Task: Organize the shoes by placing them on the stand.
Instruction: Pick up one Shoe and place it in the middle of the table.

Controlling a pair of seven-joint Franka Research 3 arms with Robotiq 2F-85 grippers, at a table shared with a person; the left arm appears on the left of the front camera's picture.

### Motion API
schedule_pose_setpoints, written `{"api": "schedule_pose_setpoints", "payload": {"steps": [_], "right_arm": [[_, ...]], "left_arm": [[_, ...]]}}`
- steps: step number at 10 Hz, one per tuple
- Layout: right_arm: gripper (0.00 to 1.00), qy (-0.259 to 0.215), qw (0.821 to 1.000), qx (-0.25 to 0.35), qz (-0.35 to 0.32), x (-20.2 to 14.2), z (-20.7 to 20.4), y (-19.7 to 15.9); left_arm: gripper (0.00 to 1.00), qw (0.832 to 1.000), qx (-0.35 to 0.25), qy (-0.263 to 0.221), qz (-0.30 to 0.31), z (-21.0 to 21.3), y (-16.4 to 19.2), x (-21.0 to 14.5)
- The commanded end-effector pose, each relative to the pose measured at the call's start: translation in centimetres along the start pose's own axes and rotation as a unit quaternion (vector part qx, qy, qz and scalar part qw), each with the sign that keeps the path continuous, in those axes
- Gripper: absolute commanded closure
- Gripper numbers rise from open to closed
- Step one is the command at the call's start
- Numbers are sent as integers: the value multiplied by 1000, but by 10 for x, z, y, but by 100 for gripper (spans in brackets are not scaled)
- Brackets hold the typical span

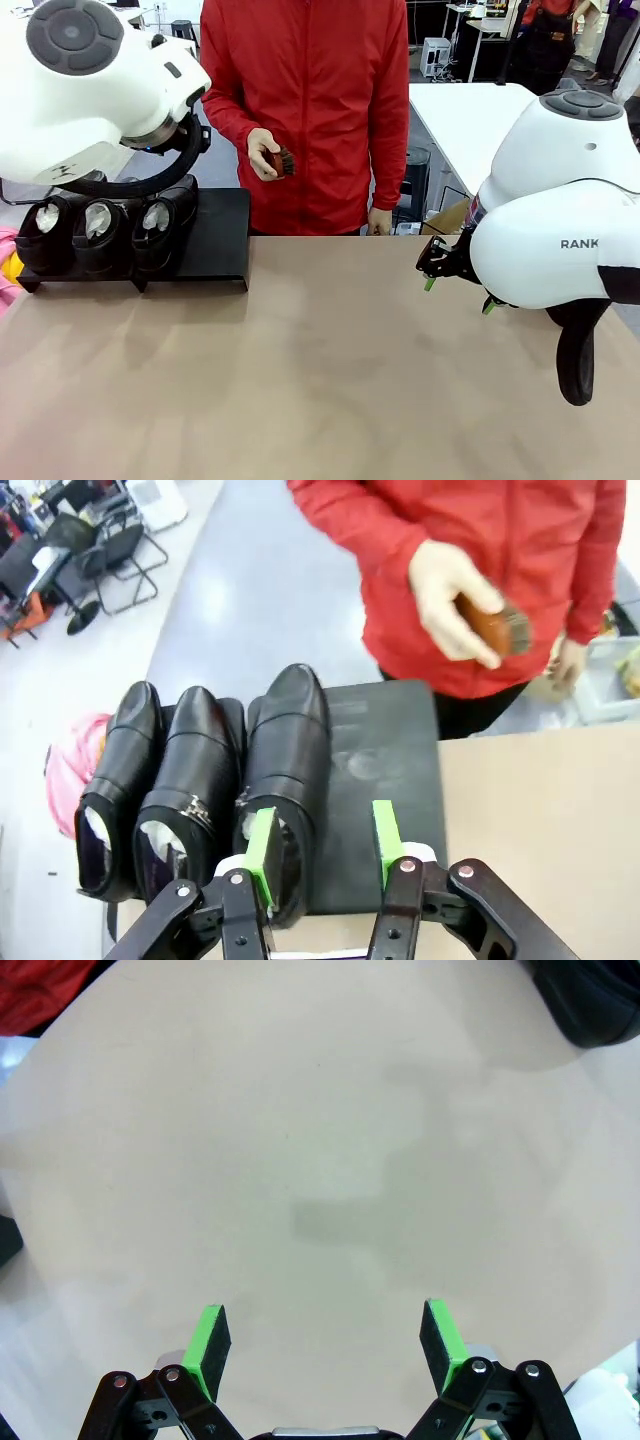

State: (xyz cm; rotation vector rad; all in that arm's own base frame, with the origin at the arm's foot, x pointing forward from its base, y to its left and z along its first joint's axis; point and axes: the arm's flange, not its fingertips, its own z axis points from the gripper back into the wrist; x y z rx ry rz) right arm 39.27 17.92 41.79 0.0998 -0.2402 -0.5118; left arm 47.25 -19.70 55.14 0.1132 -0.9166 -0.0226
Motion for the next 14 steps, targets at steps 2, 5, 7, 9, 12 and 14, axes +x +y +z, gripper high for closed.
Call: {"api": "schedule_pose_setpoints", "payload": {"steps": [2,5,7,9,12,14], "right_arm": [[0,4,1000,10,7,3,2,0],[0,4,1000,10,7,3,2,0],[0,4,1000,10,7,3,2,0],[0,-8,1000,-10,17,26,3,-9],[0,25,996,-13,79,117,3,-58],[0,53,985,13,166,163,-14,-86]], "left_arm": [[51,995,-77,51,37,37,-18,-20],[51,967,-123,214,65,57,-26,-33],[51,942,-154,294,60,45,-18,-41],[51,934,-150,313,86,29,-1,-42],[51,935,-153,310,78,33,-14,-50],[51,935,-153,310,78,33,-14,-50]]}}
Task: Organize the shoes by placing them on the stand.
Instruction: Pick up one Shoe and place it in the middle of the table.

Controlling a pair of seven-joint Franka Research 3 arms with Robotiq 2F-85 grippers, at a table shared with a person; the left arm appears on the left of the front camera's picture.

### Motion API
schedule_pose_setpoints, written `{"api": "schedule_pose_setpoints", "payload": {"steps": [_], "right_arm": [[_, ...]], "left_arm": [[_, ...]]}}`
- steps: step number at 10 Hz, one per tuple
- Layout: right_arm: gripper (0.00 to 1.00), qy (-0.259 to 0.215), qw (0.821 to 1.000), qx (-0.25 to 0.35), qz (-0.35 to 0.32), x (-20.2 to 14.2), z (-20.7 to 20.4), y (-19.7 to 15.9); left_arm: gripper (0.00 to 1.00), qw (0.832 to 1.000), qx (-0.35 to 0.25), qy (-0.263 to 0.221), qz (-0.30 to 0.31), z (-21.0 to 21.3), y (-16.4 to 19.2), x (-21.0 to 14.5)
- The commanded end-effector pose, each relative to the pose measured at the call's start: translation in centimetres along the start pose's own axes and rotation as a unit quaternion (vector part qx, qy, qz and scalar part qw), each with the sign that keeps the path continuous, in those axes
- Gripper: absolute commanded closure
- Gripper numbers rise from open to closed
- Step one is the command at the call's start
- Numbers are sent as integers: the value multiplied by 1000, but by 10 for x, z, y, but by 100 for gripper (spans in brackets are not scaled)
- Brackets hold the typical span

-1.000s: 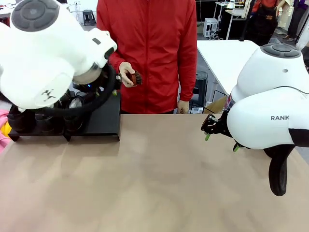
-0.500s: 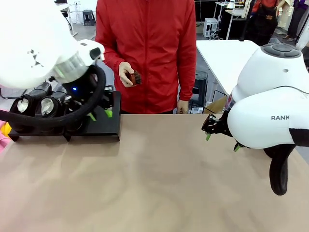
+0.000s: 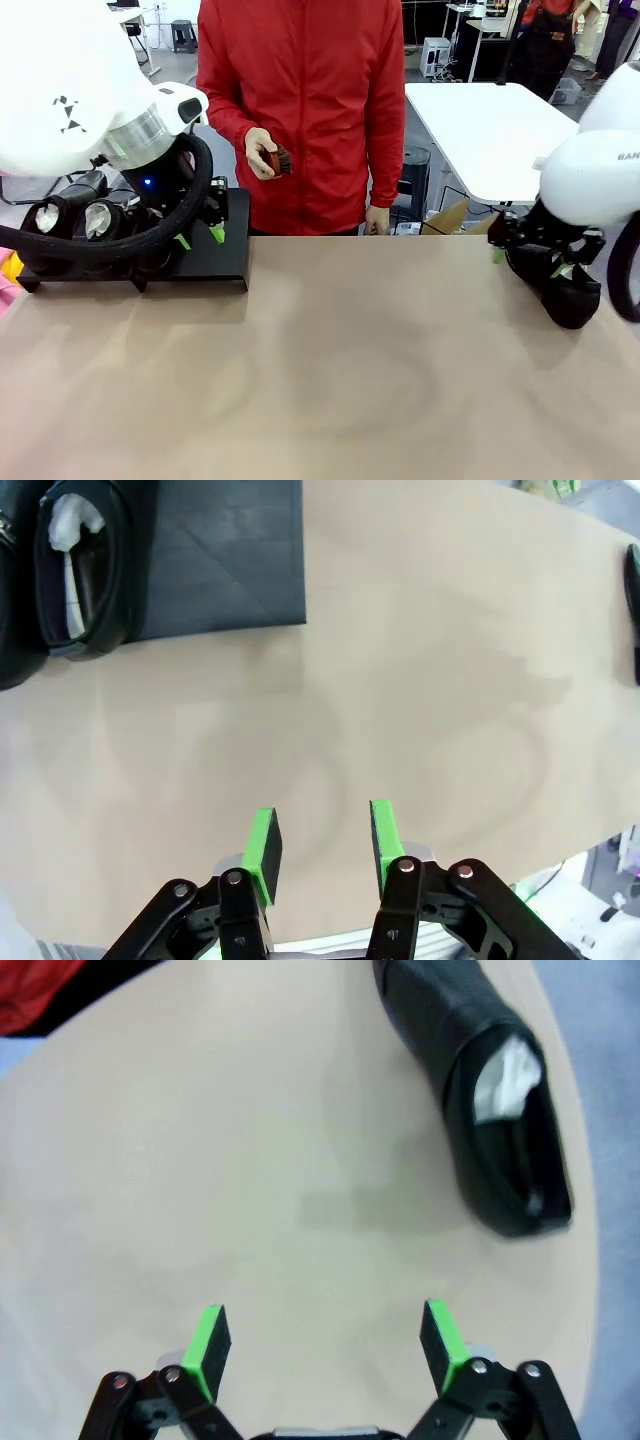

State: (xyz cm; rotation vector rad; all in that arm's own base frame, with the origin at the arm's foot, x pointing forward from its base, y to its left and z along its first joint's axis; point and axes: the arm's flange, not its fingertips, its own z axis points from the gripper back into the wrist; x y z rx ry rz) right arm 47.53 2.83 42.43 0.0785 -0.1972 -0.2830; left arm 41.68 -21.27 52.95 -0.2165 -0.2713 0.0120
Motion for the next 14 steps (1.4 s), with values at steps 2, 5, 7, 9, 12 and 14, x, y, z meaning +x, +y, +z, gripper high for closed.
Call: {"api": "schedule_pose_setpoints", "payload": {"steps": [2,5,7,9,12,14], "right_arm": [[0,17,990,36,132,46,-18,-12],[0,-9,980,-4,198,62,-29,-24],[0,5,985,8,172,67,-28,-35],[0,23,984,-1,177,69,-34,-43],[0,29,976,-23,214,71,-53,-49],[0,34,977,-35,209,73,-60,-55]], "left_arm": [[51,1000,-9,-4,4,1,2,0],[51,1000,-9,-4,4,1,2,0],[51,1000,-9,-4,4,1,2,0],[51,1000,-9,-4,4,1,2,0],[51,1000,-9,-4,4,1,2,0],[51,1000,-9,-4,4,1,2,0]]}}
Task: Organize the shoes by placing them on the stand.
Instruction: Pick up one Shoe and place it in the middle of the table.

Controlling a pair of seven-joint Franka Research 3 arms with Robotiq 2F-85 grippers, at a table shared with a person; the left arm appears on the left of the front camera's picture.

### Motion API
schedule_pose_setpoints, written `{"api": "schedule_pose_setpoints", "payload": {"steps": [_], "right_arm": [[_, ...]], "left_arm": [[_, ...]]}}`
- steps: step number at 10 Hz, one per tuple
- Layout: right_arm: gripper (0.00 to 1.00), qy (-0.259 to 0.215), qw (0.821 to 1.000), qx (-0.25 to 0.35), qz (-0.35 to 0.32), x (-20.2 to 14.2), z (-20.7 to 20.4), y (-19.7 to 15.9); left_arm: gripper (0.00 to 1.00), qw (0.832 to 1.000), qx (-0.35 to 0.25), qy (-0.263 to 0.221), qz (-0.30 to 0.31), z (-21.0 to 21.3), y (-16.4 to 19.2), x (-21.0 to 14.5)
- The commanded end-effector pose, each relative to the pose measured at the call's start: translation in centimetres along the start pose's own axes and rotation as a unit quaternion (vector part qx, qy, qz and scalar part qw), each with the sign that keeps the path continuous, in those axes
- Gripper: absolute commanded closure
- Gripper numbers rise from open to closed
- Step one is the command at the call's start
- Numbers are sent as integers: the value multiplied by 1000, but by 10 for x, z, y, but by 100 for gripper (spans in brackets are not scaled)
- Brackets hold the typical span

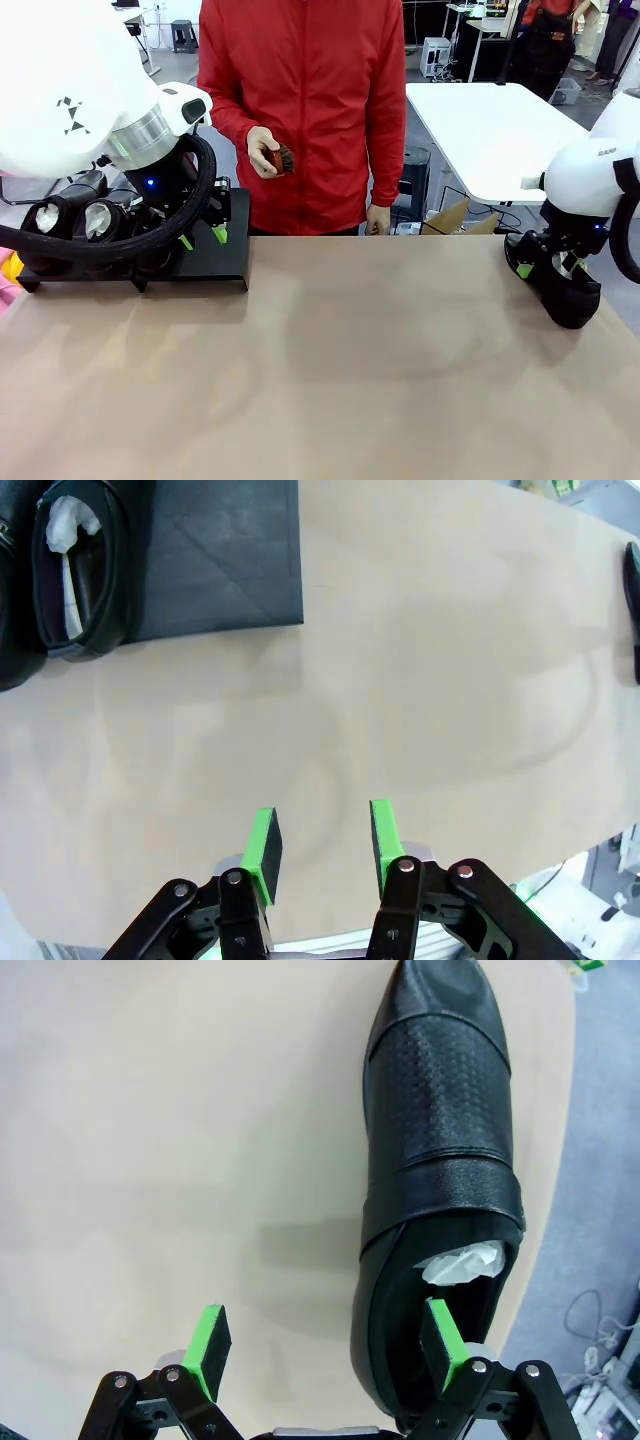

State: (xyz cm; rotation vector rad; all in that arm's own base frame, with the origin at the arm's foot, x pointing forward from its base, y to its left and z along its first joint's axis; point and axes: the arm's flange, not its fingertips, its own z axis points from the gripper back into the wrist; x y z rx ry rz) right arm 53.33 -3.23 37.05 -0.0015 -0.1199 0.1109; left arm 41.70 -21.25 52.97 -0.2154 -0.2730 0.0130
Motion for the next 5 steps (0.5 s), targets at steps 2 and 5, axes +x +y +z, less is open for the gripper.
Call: {"api": "schedule_pose_setpoints", "payload": {"steps": [2,5], "right_arm": [[0,8,1000,-11,8,9,-8,-16],[0,41,999,-6,2,12,-34,-13]], "left_arm": [[51,1000,-10,-3,4,1,2,0],[51,1000,-10,-3,4,1,2,0]]}}
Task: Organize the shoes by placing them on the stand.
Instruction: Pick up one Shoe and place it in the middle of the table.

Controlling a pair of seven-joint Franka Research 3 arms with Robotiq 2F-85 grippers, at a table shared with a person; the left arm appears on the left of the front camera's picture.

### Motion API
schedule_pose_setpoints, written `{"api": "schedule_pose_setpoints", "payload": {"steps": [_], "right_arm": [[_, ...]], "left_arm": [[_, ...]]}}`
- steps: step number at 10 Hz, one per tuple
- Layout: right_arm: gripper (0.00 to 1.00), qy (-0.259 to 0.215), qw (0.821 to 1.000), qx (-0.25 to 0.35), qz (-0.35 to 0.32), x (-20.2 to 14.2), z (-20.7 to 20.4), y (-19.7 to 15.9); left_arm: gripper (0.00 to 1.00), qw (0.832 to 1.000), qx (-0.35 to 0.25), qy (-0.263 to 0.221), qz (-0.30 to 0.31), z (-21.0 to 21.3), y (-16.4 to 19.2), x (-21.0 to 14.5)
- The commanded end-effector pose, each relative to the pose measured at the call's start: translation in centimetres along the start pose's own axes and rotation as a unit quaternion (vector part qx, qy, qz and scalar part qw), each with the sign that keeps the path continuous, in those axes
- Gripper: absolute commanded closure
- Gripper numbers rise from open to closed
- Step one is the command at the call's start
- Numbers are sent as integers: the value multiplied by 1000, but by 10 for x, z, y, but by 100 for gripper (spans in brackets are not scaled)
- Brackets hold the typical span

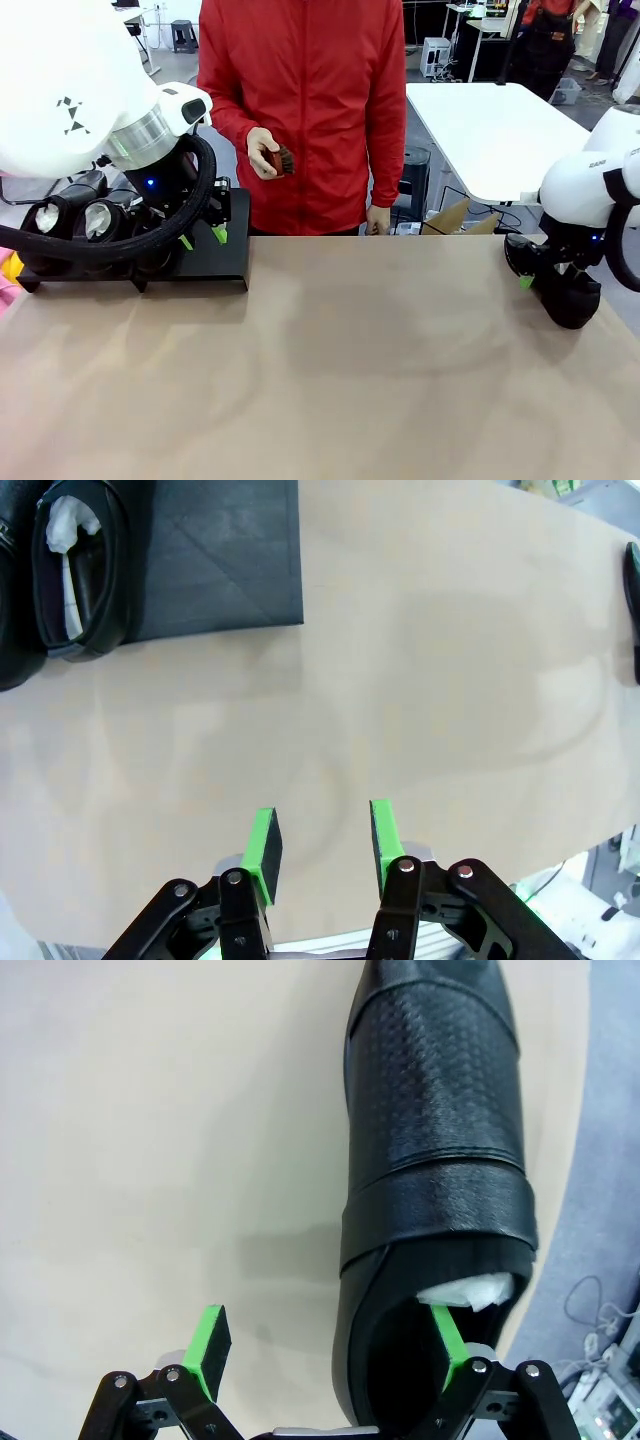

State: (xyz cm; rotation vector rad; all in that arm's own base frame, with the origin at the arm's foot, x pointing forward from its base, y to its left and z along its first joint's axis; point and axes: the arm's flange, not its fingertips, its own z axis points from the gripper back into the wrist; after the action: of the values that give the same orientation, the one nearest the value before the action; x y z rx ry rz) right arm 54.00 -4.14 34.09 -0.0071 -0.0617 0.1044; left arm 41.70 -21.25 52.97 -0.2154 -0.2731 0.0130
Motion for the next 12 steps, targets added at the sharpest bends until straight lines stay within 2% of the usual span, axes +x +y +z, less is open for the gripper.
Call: {"api": "schedule_pose_setpoints", "payload": {"steps": [1,2,7,8,12], "right_arm": [[0,25,1000,-9,-2,14,-12,-4],[3,28,1000,-4,-6,14,-18,-4],[94,22,999,-13,-21,15,-25,-12],[100,19,1000,-13,-21,14,-25,-15],[100,21,999,-15,-31,11,-26,-19]], "left_arm": [[51,1000,-10,-3,4,1,2,0],[51,1000,-10,-3,4,1,2,0],[51,1000,-10,-3,4,1,2,0],[51,1000,-10,-3,4,1,2,0],[51,1000,-10,-3,4,1,2,0]]}}
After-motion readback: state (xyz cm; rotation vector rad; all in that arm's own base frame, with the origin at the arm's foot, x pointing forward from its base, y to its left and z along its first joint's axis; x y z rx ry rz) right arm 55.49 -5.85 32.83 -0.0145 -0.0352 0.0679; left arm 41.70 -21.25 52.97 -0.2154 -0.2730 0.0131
